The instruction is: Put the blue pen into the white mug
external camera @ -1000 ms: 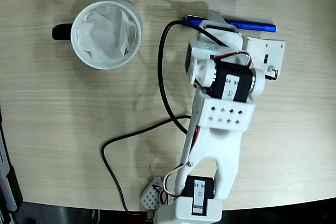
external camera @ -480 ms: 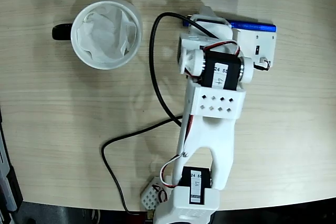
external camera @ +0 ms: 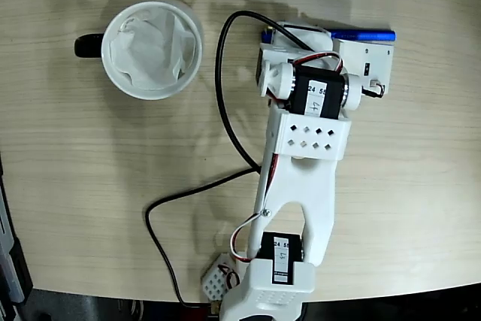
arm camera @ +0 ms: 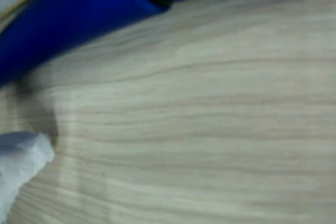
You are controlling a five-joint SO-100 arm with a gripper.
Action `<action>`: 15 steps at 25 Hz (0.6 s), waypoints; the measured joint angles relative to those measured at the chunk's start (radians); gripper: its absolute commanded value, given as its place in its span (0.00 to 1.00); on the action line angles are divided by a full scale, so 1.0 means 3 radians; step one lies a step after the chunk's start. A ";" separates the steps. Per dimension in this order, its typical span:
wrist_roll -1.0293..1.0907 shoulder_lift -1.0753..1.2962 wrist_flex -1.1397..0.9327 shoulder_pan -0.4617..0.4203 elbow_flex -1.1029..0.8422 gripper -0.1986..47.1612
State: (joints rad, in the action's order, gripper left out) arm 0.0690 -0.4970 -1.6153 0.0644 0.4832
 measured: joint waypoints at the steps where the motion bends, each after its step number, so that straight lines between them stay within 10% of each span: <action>1: 0.0000 0.0000 0.0015 0.0000 0.0000 0.05; 15: -0.0020 -0.0010 0.0072 0.0005 0.0000 0.01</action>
State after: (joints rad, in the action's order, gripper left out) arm 0.0629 -0.5001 -1.5938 0.0660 0.4832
